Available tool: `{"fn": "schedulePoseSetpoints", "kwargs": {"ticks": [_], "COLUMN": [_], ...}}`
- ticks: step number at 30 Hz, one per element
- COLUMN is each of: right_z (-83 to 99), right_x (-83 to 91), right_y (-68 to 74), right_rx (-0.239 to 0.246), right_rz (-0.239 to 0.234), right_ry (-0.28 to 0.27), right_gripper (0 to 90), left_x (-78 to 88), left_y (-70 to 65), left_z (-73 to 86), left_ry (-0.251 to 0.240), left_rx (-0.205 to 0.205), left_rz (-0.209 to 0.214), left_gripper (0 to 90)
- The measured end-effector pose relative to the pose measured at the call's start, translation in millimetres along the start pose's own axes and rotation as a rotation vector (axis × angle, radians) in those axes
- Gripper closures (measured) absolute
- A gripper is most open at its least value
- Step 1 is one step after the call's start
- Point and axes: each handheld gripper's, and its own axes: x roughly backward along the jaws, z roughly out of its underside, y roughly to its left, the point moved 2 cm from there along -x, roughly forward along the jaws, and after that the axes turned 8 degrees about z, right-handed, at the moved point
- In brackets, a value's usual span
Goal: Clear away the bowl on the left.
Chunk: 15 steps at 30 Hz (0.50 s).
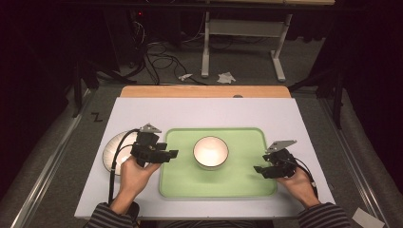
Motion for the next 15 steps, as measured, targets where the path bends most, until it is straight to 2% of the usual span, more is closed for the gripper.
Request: {"fn": "schedulePoseSetpoints", "kwargs": {"ticks": [3, 7, 11, 15], "right_z": [-0.3, -0.4, -0.4, -0.3], "right_x": [-0.2, -0.4, 1.1, 1.4], "right_y": [0.2, -0.1, 0.2, 0.3], "right_rx": [0.000, 0.007, 0.006, 0.001], "right_rz": [-0.001, -0.002, 0.003, 0.002], "right_ry": [0.001, 0.003, -0.002, -0.012], "right_gripper": [41.7, 41.6, 41.7, 41.7], "left_x": [1.2, 2.0, -0.1, -1.3], "left_y": [0.0, -0.3, 1.2, 2.4], "left_z": [4.6, 19.7, 29.0, 31.7], "left_ry": [0.008, 0.007, 0.023, 0.024], "left_rx": [-0.010, -0.037, -0.058, -0.049], "left_rz": [0.001, 0.010, -0.004, -0.005], "left_gripper": [44.5, 45.1, 45.0, 44.8]}}
